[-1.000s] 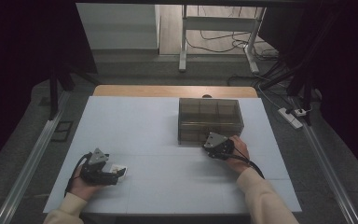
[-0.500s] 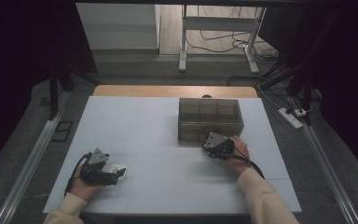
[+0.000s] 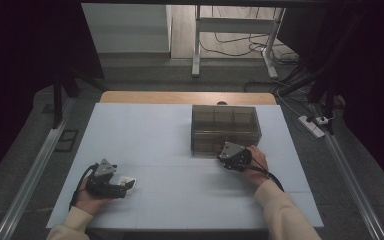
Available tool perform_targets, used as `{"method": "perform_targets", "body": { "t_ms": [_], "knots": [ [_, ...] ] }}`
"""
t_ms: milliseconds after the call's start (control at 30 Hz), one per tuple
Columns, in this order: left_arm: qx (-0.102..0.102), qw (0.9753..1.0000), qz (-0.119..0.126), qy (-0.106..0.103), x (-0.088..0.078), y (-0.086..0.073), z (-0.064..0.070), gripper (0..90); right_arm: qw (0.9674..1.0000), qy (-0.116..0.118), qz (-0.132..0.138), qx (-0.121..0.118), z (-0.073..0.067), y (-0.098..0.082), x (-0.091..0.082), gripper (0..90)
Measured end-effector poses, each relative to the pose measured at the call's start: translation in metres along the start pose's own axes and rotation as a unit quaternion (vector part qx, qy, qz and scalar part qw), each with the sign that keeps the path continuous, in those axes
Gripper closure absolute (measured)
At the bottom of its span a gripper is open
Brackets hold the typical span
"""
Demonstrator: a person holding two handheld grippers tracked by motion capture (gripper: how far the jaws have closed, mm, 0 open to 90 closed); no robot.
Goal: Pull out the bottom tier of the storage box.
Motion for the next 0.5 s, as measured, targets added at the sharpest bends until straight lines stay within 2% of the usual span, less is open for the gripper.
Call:
{"method": "perform_targets", "body": {
  "t_ms": [433, 500],
  "knots": [
    [0.0, 1.0, 0.001, 0.0, -0.0001, 0.0001, 0.0001, 10.3, 1.0, 0.006, 0.0, -0.001, -0.0005, 0.0005, -0.0022, 61.1],
    [0.0, 1.0, 0.002, 0.0, -0.0002, 0.0, 0.0, 10.3, 0.9999, 0.011, -0.002, -0.007, 0.0004, 0.0006, -0.0037, 61.2]
  ]
}}
Point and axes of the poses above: each handheld gripper's, and its own axes: x roughly forward along the jaws, y roughly out of its top, z roughly to its right, the point moved 3 cm from there along x, roughly forward along the jaws, and after that the axes turned 10 degrees about y, right-handed, at the moved point
